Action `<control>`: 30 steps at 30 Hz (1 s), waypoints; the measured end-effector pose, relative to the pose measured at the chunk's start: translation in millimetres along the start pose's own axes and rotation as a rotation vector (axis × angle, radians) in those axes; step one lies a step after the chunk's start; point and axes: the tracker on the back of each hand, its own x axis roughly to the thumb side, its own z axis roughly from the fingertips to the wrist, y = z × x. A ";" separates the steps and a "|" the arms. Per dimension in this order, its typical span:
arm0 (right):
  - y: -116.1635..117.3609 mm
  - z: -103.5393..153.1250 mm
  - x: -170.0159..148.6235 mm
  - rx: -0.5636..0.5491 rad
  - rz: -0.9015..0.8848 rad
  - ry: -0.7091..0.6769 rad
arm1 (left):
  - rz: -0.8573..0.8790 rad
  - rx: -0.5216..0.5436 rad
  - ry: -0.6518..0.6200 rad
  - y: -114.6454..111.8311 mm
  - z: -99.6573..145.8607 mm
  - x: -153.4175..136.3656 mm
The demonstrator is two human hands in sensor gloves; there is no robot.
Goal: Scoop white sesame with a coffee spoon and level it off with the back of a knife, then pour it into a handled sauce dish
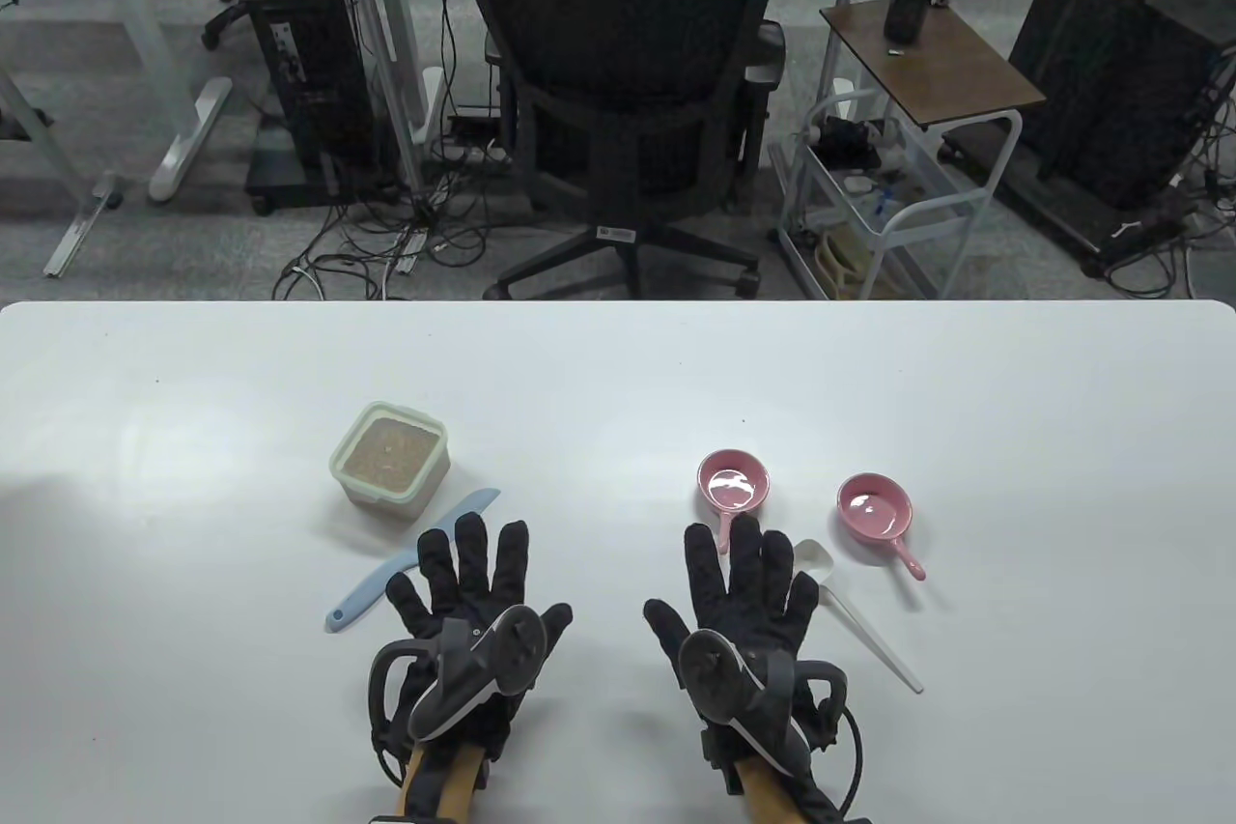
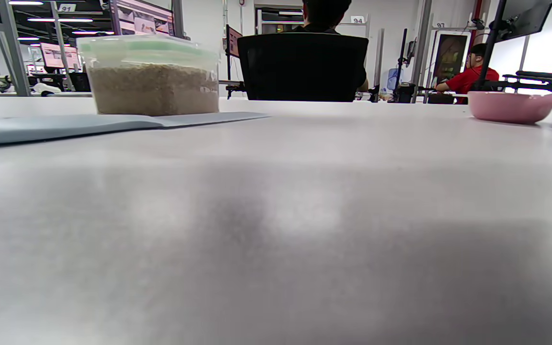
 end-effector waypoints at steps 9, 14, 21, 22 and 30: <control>1.5 -3.5 1.1 0.007 -0.002 -0.020 | -0.075 -0.044 0.144 35.7 -49.5 -44.5; 3.3 -4.9 -2.2 0.014 -0.013 -0.002 | -0.037 -0.094 0.248 57.7 -98.7 -78.7; 6.0 -9.1 -10.5 0.023 -0.025 0.039 | -0.013 -0.233 0.337 53.3 -153.6 -110.3; 6.2 -9.4 -11.5 0.023 -0.024 0.044 | -0.004 -0.268 0.345 48.2 -158.6 -113.5; 8.2 -10.4 -12.4 0.029 -0.005 0.050 | -0.039 -0.364 0.282 24.6 -174.5 -112.9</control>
